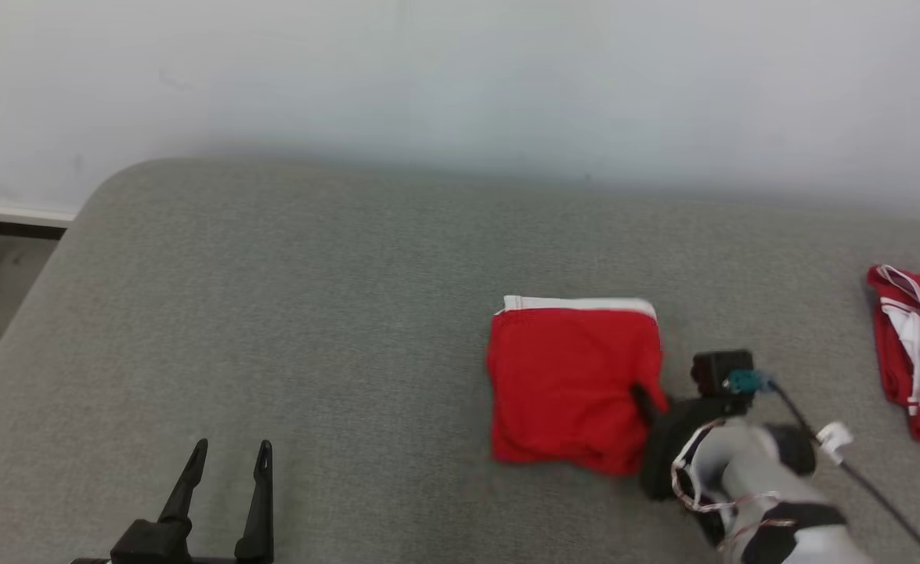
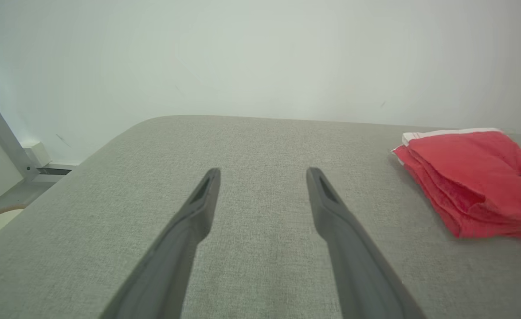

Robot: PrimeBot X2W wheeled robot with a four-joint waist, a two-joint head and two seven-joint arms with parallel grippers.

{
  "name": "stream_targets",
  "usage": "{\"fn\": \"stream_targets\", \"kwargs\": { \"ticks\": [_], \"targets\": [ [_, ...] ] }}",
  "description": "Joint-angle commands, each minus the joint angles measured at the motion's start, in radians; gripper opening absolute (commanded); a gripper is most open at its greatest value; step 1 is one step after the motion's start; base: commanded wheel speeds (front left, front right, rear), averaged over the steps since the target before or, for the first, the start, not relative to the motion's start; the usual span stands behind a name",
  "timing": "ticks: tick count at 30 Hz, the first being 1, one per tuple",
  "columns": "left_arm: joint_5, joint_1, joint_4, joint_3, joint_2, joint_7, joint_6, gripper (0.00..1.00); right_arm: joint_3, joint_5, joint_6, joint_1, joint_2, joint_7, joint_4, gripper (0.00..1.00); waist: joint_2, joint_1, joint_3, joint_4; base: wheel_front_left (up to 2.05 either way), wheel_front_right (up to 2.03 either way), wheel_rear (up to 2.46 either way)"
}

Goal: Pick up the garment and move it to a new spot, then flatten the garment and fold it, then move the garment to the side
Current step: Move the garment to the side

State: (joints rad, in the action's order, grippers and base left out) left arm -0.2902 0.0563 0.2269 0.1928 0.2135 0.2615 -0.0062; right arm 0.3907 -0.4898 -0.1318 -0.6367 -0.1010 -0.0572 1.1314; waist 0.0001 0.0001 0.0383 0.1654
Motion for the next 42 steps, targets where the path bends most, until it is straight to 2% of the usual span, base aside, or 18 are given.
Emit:
{"fn": "stream_targets", "kwargs": {
  "ticks": [1,8,14,18,23,37,42],
  "targets": [
    [0.006,-0.016,-0.006,-0.004,-0.003,0.003,-0.001,1.00,0.025,0.008,0.002,-0.028,-0.044,-0.015,-0.015,0.00,-0.0001,-0.0001,0.014,-0.043,0.00,0.00,0.00],
    [0.023,0.015,-0.041,-0.024,-0.016,0.003,-0.005,1.00,0.210,0.006,0.002,-0.132,-0.223,0.010,-0.104,0.00,-0.0001,-0.0001,0.078,-0.148,0.00,0.00,0.00],
    [0.037,0.051,-0.068,-0.039,0.006,0.003,-0.009,1.00,0.358,-0.025,0.002,-0.247,-0.366,0.075,-0.169,0.00,-0.0001,-0.0001,0.161,-0.220,0.00,0.00,0.00],
    [0.042,0.079,-0.079,-0.050,0.027,0.003,-0.014,1.00,0.434,-0.067,0.002,-0.310,-0.467,0.118,-0.193,0.00,-0.0001,-0.0001,0.212,-0.245,0.00,0.00,0.00],
    [0.048,0.110,-0.106,-0.056,0.054,-0.010,-0.016,1.00,0.480,-0.115,0.002,-0.387,-0.555,0.141,-0.184,0.00,-0.0001,-0.0001,0.281,-0.259,0.00,0.00,0.00],
    [0.039,0.087,-0.235,-0.110,0.131,-0.063,0.014,1.00,0.502,-0.138,0.002,-0.562,-0.627,0.110,-0.056,0.00,-0.0001,-0.0001,0.389,-0.328,0.00,0.00,0.00],
    [0.039,0.078,-0.272,-0.114,0.141,-0.082,0.023,1.00,0.532,-0.130,0.002,-0.601,-0.637,0.100,-0.044,0.00,-0.0001,-0.0001,0.414,-0.351,0.00,0.00,0.00]
  ]
}}
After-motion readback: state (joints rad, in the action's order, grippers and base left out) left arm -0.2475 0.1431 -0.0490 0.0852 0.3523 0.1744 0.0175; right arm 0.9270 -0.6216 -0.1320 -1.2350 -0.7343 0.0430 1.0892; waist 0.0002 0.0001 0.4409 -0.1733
